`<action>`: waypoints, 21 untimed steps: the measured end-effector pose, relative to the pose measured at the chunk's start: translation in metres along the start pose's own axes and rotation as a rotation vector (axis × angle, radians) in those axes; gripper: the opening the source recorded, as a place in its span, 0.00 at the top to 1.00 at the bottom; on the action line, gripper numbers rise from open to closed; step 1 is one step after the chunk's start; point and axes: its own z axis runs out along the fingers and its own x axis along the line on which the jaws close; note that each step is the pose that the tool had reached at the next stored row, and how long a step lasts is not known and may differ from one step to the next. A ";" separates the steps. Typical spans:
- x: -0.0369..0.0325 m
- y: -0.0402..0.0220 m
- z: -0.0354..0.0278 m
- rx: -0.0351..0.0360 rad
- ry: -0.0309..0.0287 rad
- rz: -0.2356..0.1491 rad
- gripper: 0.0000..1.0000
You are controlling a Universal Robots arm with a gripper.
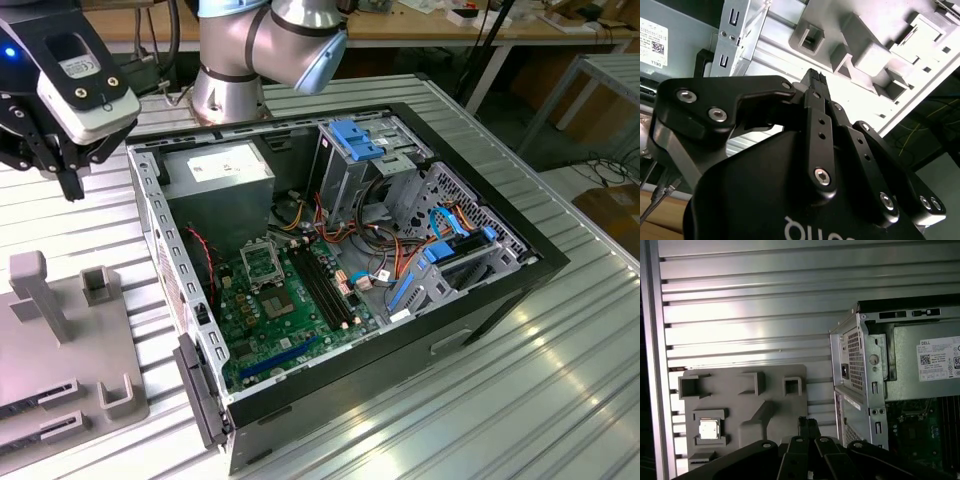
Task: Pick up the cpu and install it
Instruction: 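Reach for the cpu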
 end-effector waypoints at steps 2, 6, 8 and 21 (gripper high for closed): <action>0.0014 -0.0002 0.0007 0.0001 0.0027 0.000 0.89; 0.0034 -0.0007 0.0016 0.0004 0.0068 0.000 0.89; 0.0050 -0.0011 0.0023 0.0006 0.0096 0.000 0.89; 0.0165 -0.0037 0.0059 0.0018 0.0248 0.001 0.89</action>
